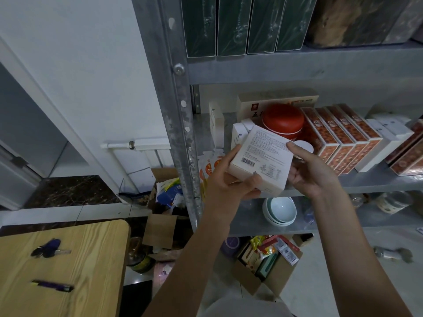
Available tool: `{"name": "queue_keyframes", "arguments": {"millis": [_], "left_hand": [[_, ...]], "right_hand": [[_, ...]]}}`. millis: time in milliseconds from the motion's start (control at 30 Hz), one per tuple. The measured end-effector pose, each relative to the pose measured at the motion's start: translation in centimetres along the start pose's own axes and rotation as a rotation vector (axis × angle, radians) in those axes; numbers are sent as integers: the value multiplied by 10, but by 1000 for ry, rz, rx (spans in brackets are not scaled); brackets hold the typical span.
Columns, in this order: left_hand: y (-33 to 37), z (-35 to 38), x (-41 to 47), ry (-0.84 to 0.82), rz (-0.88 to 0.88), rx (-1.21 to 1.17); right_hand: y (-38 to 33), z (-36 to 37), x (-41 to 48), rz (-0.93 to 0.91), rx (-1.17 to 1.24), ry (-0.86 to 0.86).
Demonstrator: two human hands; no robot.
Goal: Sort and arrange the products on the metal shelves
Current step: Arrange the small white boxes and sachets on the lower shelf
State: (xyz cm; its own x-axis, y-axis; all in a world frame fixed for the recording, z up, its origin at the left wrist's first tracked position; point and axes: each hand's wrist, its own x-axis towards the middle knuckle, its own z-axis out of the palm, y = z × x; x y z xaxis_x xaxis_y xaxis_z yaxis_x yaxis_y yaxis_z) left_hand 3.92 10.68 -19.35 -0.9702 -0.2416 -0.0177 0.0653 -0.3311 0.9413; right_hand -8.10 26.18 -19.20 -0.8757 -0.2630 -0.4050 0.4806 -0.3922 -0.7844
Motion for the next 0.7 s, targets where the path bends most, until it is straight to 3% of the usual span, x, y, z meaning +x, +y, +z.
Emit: {"name": "queue_keyframes", "arguments": {"millis": [267, 400, 500, 567, 633, 700], "left_hand": [[8, -14, 2, -43, -181, -370], [3, -13, 4, -29, -350, -562], [3, -10, 4, -43, -490, -641], [4, -9, 5, -65, -550, -692], [2, -9, 7, -85, -577, -704], [-2, -10, 10, -111, -592, -542]], "right_hand": [[0, -7, 1, -192, 4, -285], [-10, -20, 3, -256, -127, -523], [-21, -32, 1, -281, -365, -670], [-27, -36, 2, -296, -557, -663], [-29, -39, 2, -328, -663, -541], [-28, -40, 1, -367, -677, -440]]}}
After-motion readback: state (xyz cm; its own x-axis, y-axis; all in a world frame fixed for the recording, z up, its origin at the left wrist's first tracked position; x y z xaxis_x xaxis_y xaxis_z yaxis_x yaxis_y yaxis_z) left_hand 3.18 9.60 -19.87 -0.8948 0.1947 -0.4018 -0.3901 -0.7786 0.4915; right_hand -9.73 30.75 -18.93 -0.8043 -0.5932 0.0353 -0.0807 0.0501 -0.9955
